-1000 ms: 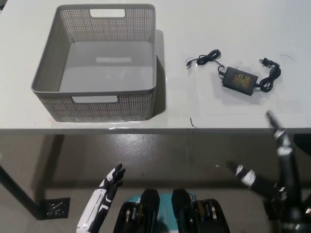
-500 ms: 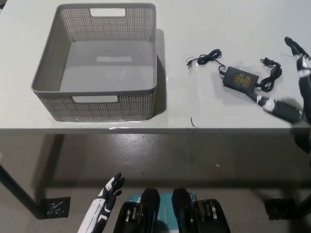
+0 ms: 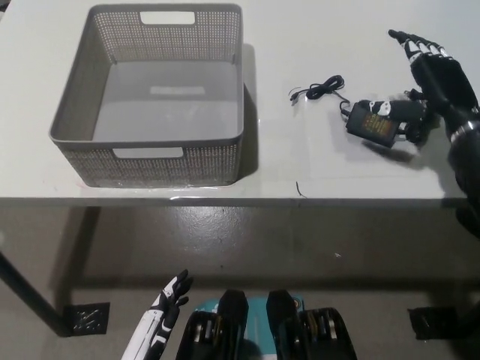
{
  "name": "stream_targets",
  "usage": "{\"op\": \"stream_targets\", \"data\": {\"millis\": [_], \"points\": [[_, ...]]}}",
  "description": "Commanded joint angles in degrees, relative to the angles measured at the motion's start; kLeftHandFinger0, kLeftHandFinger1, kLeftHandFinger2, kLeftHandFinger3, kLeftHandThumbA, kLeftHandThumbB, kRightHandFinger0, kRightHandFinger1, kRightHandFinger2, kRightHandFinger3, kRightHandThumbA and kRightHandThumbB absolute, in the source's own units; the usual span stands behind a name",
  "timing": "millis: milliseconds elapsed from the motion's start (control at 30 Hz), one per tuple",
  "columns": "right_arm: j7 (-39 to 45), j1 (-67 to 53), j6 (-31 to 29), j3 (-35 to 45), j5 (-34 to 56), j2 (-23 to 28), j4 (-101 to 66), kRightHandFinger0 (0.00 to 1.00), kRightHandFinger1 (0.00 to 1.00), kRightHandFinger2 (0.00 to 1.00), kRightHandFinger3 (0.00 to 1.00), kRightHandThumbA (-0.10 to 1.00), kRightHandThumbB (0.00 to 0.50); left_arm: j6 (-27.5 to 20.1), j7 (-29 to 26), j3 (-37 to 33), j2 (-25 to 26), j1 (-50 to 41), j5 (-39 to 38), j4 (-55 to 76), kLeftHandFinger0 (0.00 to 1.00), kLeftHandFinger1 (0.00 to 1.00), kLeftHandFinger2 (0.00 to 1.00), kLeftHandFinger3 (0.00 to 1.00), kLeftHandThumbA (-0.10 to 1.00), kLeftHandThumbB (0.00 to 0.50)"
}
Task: Use the right hand to pick up a black power cord and place it into a container on the left hand side
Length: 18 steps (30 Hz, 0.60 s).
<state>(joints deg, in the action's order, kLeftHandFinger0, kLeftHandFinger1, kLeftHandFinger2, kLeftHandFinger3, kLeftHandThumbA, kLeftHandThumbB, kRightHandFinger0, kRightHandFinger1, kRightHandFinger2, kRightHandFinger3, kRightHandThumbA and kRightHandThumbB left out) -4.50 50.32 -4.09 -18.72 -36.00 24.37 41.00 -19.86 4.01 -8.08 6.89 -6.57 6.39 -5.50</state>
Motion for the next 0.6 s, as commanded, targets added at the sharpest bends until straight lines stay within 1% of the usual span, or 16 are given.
{"op": "stream_targets", "data": {"millis": [0, 100, 167, 200, 267, 433, 500, 567], "points": [[1.3, 8.8, -1.8, -2.7, -1.8, 0.1, 10.6, 1.0, 1.0, 1.0, 1.0, 0.96, 0.5, -1.8, 0.8, 0.0, 0.6, -0.2, -0.2, 2.2, 1.0, 1.0, 1.0, 1.0, 1.0, 0.274], [1.9, 11.5, -2.4, -3.7, -1.1, -0.7, 15.6, 1.0, 1.0, 1.0, 1.0, 0.95, 0.5, -1.7, 0.7, 0.0, 0.5, 0.0, -0.1, 2.2, 1.0, 1.0, 1.0, 1.0, 1.0, 0.274], [2.3, 13.3, -3.2, -4.1, -0.4, -1.5, 19.8, 1.0, 1.0, 1.0, 1.0, 0.97, 0.5, -1.3, 0.7, 0.1, 0.5, 0.2, 0.0, 2.5, 1.0, 1.0, 1.0, 1.0, 1.0, 0.275], [2.7, 13.7, -3.2, -4.0, 0.1, -1.7, 20.7, 1.0, 1.0, 1.0, 1.0, 0.96, 0.5, -1.2, 0.7, 0.1, 0.6, 0.3, 0.2, 2.6, 1.0, 1.0, 1.0, 1.0, 1.0, 0.277], [2.8, 14.5, -3.6, -4.4, 0.1, -2.0, 22.6, 1.0, 1.0, 1.0, 1.0, 0.97, 0.5, -1.1, 0.7, 0.1, 0.6, 0.5, 0.3, 2.7, 1.0, 1.0, 1.0, 1.0, 1.0, 0.281], [3.9, 16.1, -3.3, -4.9, 0.4, -2.6, 26.3, 1.0, 1.0, 1.0, 1.0, 0.98, 0.5, -1.2, 1.1, 0.2, 0.8, 1.2, 0.1, 2.7, 1.0, 1.0, 1.0, 1.0, 1.0, 0.269], [5.0, 16.1, -3.1, -4.3, 1.4, -2.8, 27.4, 1.0, 1.0, 1.0, 1.0, 0.95, 0.5, -0.9, 1.3, 0.2, 0.8, 1.3, -0.1, 2.9, 1.0, 1.0, 1.0, 1.0, 0.99, 0.282], [5.4, 16.2, -3.1, -4.1, 1.7, -2.7, 28.2, 1.0, 1.0, 1.0, 1.0, 0.98, 0.5, -1.1, 1.2, 0.3, 0.7, 1.8, -0.2, 2.6, 1.0, 1.0, 1.0, 1.0, 0.97, 0.301]]}}
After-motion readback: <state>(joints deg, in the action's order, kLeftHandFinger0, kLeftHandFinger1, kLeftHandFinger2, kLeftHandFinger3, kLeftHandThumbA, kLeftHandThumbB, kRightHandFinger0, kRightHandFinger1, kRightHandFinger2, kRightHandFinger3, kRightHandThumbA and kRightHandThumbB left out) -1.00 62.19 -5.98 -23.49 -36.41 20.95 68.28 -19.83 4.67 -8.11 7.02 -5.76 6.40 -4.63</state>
